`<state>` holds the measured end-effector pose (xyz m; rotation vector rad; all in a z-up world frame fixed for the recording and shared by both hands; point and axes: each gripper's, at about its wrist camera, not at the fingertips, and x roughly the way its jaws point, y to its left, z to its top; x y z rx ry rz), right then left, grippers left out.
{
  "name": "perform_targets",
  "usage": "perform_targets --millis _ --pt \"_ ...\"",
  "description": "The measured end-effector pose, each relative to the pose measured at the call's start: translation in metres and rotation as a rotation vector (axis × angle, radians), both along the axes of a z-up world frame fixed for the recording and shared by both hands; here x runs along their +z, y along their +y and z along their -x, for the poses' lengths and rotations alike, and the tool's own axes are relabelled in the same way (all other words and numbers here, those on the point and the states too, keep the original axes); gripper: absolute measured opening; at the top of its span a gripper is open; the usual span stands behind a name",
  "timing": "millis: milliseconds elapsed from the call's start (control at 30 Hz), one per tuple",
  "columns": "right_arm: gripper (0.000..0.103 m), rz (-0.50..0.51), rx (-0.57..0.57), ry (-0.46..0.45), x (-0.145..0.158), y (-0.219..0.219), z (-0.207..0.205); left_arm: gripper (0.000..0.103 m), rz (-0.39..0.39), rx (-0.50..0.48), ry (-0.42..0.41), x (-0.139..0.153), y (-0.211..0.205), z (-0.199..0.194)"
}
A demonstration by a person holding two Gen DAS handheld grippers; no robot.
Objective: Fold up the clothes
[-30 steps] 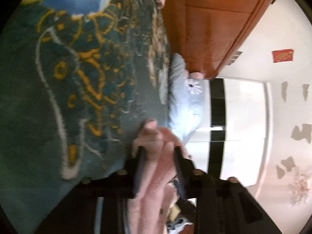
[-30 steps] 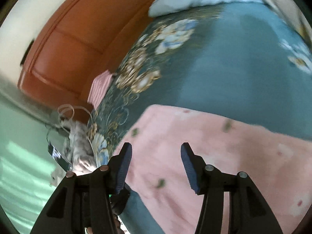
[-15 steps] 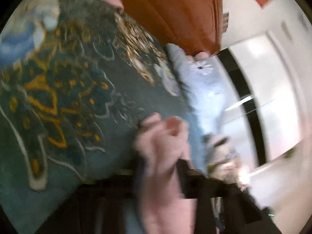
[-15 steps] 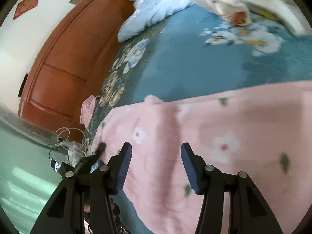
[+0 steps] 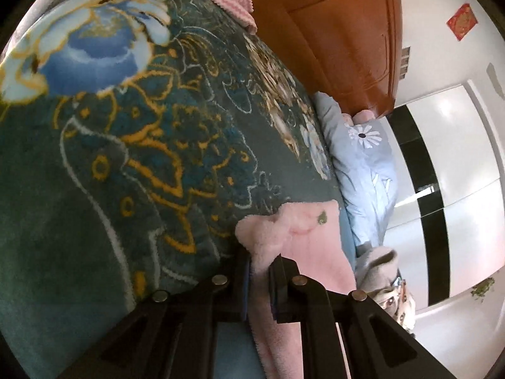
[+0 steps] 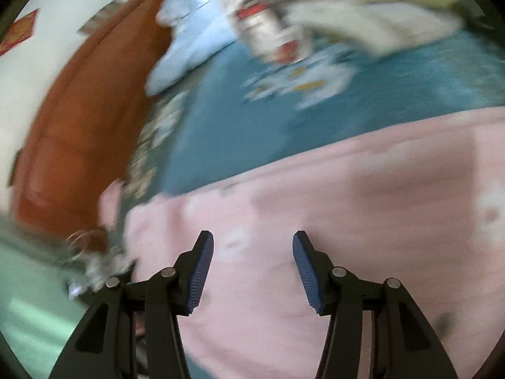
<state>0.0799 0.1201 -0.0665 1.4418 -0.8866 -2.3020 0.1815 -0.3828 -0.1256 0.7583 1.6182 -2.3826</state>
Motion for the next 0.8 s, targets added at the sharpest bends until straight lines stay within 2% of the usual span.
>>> perform_targets --millis 67,200,267,333,500,567,700,800 --pt "0.054 -0.016 -0.038 0.02 0.004 0.014 0.0 0.013 -0.016 -0.004 0.013 -0.001 -0.004 -0.004" --pt "0.054 -0.089 -0.015 0.061 0.017 0.019 0.012 0.013 -0.014 -0.005 0.013 0.001 -0.003 -0.005" --pt "0.054 -0.116 0.038 0.056 0.018 0.008 0.02 0.013 -0.008 -0.004 0.01 0.002 -0.001 -0.006" --pt "0.054 -0.095 0.121 0.06 0.014 -0.011 0.023 0.013 -0.006 -0.003 0.009 0.002 0.0 -0.003" --pt "0.054 -0.082 0.332 0.042 -0.004 -0.078 0.032 0.014 -0.012 -0.005 0.012 0.001 0.0 0.002" --pt "0.054 -0.132 0.326 0.041 -0.011 -0.085 0.04 0.014 -0.018 -0.009 0.015 0.0 -0.001 0.004" --pt "0.046 -0.207 0.219 0.049 -0.013 -0.068 0.059 0.014 -0.02 -0.014 0.015 0.0 -0.001 0.007" --pt "0.046 -0.183 0.139 0.013 -0.01 -0.045 0.063 0.014 -0.018 -0.015 0.014 0.0 -0.001 0.01"
